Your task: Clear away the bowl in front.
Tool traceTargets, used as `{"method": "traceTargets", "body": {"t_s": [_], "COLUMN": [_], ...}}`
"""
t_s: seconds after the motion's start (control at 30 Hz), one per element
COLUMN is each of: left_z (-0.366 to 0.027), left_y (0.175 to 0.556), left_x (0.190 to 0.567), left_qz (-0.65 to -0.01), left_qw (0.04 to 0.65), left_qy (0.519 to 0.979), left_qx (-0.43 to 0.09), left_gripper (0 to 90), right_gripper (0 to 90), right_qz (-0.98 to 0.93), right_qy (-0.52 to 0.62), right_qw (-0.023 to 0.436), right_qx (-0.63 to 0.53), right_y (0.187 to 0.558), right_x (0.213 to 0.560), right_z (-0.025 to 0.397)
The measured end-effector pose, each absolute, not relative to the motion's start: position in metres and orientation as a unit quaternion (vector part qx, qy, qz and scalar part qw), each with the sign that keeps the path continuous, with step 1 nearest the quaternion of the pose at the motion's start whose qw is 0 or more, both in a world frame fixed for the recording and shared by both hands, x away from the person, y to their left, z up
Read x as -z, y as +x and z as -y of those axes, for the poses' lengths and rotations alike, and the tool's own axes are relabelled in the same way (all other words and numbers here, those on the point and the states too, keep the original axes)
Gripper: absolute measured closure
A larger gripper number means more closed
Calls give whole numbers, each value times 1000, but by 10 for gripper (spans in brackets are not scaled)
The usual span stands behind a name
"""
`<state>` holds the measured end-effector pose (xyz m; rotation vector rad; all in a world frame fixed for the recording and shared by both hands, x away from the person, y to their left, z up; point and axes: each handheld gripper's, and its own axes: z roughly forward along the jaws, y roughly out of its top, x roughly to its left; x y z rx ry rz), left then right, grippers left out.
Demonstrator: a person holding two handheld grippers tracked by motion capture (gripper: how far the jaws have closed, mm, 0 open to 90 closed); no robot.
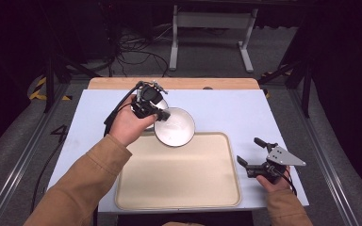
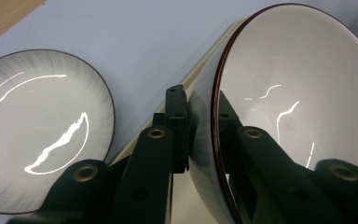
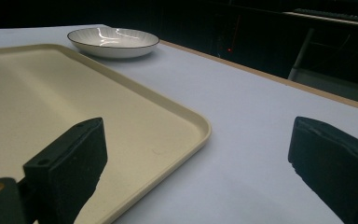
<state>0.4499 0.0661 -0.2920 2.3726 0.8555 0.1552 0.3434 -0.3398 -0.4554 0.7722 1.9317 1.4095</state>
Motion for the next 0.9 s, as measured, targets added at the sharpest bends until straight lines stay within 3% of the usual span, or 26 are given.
{"method": "traceTargets", "body": {"t_s": [0.9], "left_z": [-28], "left_y": [422], "left_x": [296], "left_qz": [-198], "left_qw": [266], "left_qy": [943], "left_qx": [-11], "left_gripper": [823], "right_gripper": [51], "right_qz": [-731], "right_qy": [291], "right_qw": [309], "right_qx": [-534], "right_y": [343], "right_x": [455], "right_z": [340]}}
